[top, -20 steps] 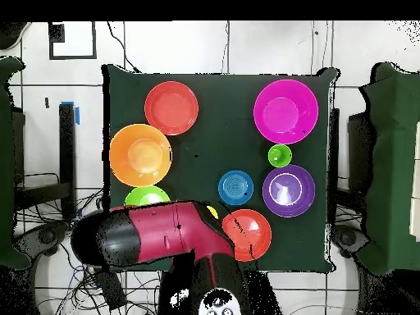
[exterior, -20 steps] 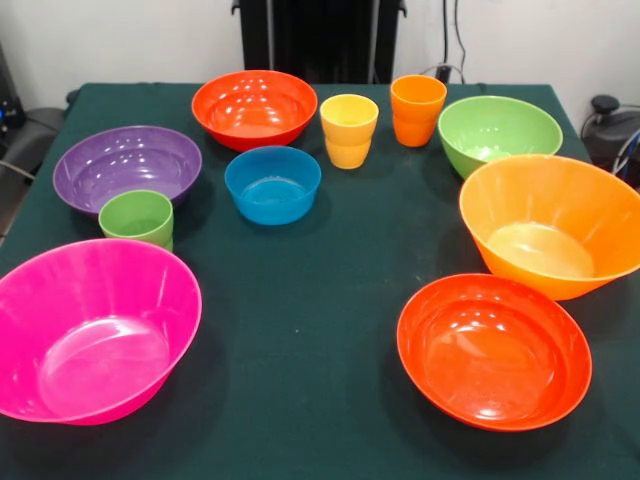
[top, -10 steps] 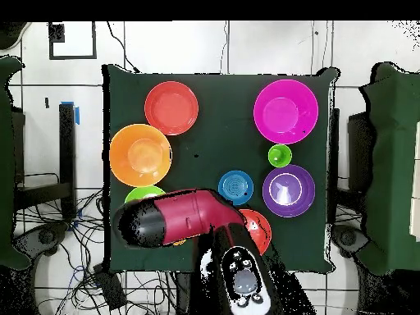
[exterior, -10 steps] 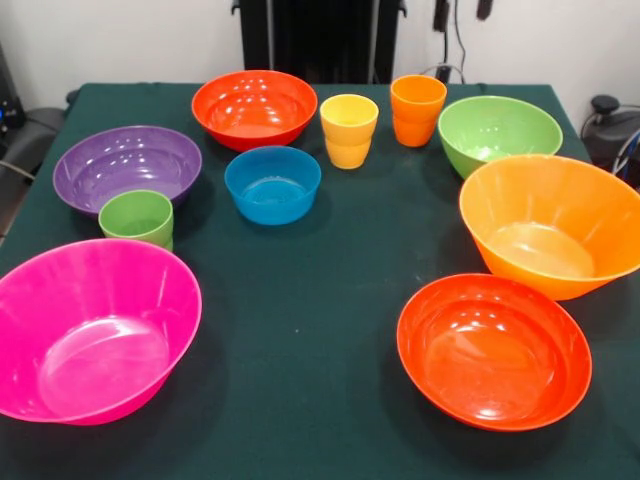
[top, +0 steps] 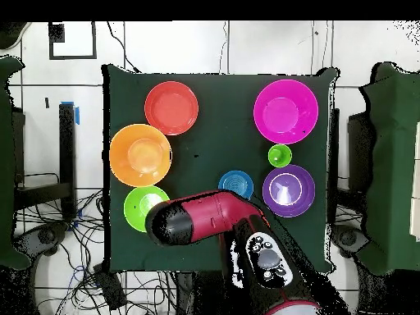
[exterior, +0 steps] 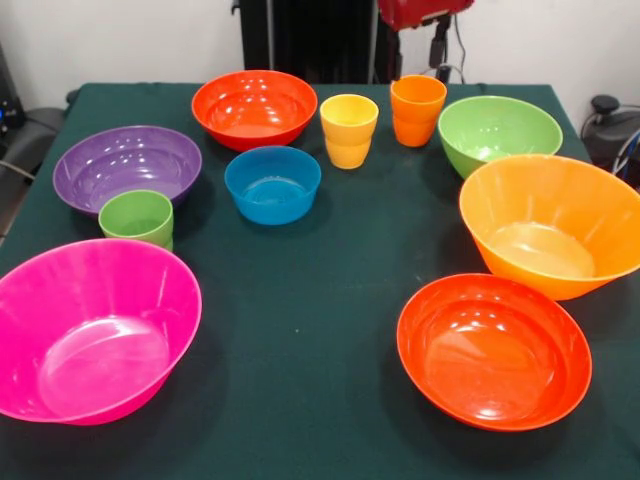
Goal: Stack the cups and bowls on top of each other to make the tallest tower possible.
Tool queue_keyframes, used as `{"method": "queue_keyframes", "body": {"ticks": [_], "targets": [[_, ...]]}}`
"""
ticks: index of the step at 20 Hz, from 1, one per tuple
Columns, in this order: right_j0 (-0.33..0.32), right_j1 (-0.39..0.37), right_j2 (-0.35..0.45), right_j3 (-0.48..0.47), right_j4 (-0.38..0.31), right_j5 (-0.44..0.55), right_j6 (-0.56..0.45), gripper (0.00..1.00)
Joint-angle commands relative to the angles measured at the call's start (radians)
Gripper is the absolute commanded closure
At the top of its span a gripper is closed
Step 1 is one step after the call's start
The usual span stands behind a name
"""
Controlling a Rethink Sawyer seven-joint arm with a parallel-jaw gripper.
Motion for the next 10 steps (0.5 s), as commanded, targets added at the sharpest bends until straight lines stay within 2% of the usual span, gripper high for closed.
{"method": "queue_keyframes", "body": {"ticks": [1,10], "targets": [[-0.034,0.08,0.076,0.038,-0.12,-0.053,-0.078,0.0],[-0.071,0.054,0.121,0.001,-0.127,0.039,-0.116,0.0]]}}
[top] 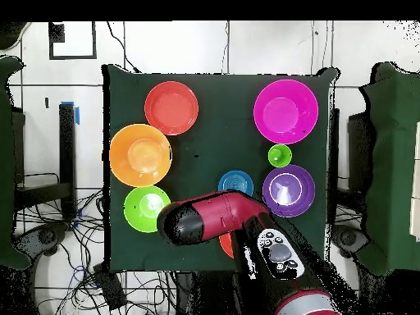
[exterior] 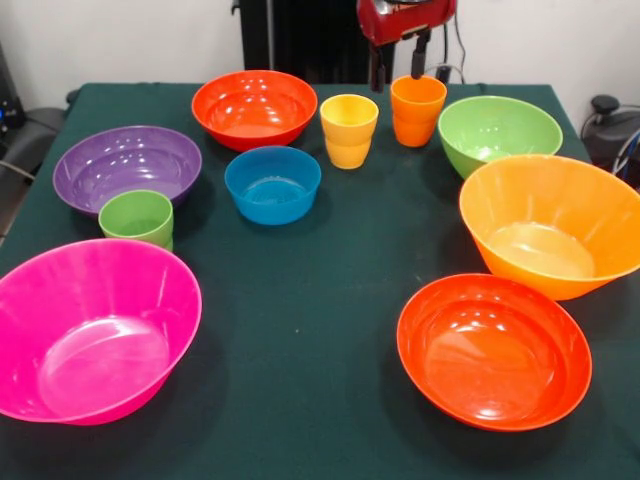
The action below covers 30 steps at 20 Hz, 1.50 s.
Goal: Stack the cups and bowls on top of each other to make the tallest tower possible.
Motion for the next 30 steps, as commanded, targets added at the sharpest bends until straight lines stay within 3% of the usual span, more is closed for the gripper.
{"method": "queue_keyframes", "body": {"ticks": [1,10,19,25,30], "targets": [[-0.018,0.022,0.093,-0.004,-0.082,0.046,-0.116,0.0],[-0.019,0.048,0.095,-0.006,-0.087,0.006,-0.066,0.0],[0.04,0.069,0.026,-0.013,-0.03,-0.005,0.085,0.0],[0.084,0.047,0.001,-0.001,-0.005,-0.09,0.174,0.0],[0.106,0.031,-0.021,0.011,0.003,-0.099,0.192,0.0]]}}
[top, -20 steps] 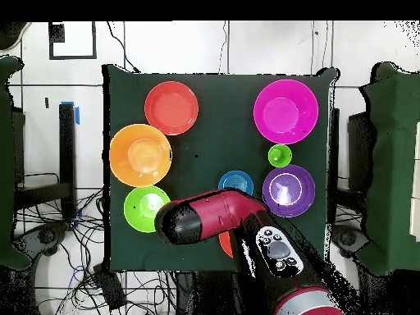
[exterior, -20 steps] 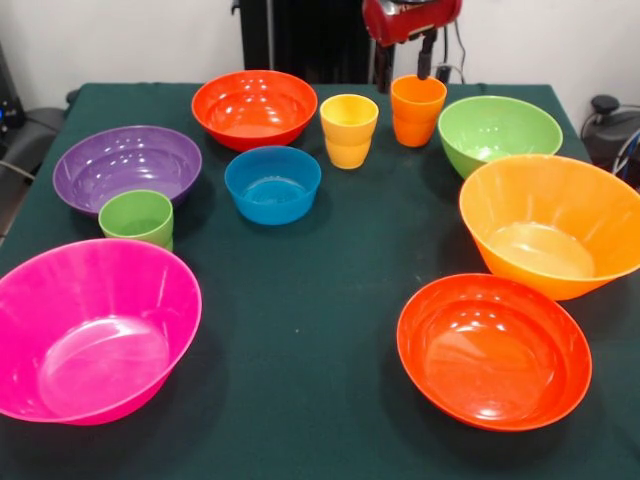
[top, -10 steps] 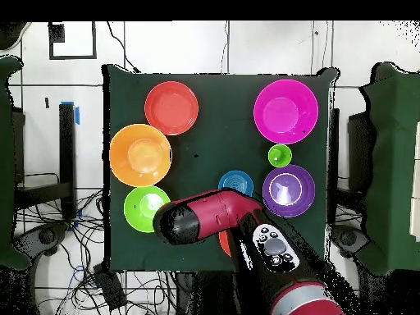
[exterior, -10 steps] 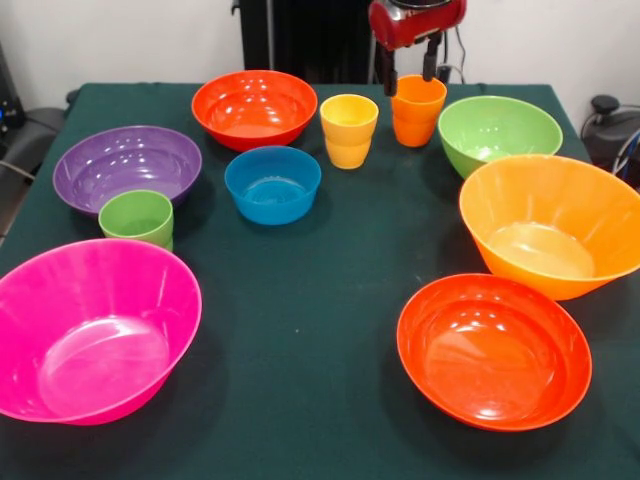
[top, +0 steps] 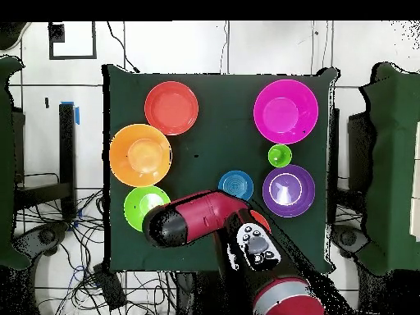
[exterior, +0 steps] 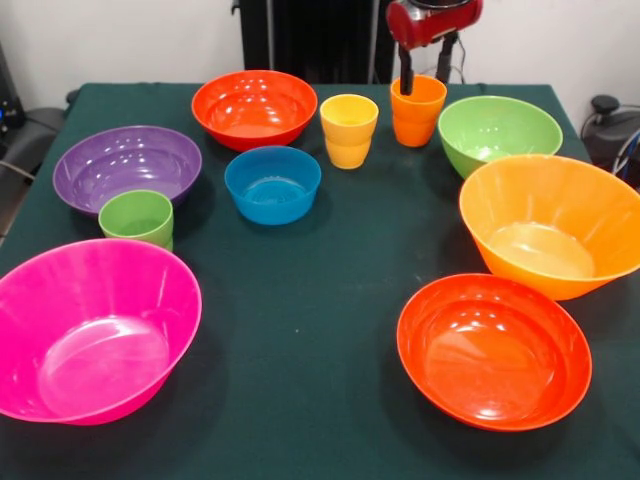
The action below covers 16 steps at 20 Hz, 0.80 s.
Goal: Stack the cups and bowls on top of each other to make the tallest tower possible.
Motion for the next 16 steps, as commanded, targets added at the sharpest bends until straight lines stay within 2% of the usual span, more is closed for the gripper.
{"method": "queue_keyframes", "body": {"ticks": [1,5,9,16], "targets": [[0.042,-0.006,-0.033,0.02,0.021,-0.091,0.188,0.0],[0.067,0.001,-0.053,0.015,0.024,-0.098,0.208,0.0],[0.099,0.015,-0.072,-0.007,0.037,-0.054,0.22,0.0],[0.164,0.03,-0.105,-0.1,0.049,0.006,0.244,0.0]]}}
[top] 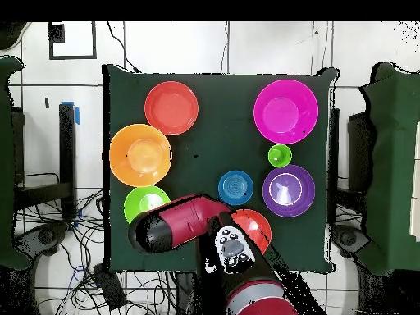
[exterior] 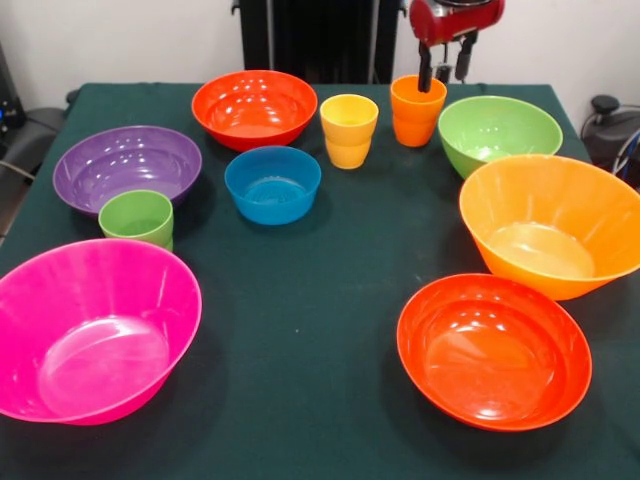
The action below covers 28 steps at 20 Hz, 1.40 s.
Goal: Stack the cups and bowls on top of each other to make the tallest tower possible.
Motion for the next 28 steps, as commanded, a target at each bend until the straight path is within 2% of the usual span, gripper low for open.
{"method": "queue_keyframes", "body": {"ticks": [1,6,11,18,22,28], "targets": [[0.068,0.032,-0.047,-0.107,0.031,0.042,0.165,0.0],[0.113,0.075,-0.09,-0.167,0.068,0.036,0.222,0.0],[0.114,0.08,-0.054,-0.2,0.069,0.103,0.129,0.0],[0.151,0.107,-0.092,-0.245,0.111,0.092,0.197,0.0],[0.143,0.141,-0.077,-0.297,0.105,0.107,0.133,0.0],[0.156,0.159,-0.082,-0.338,0.091,0.111,0.117,0.0]]}}
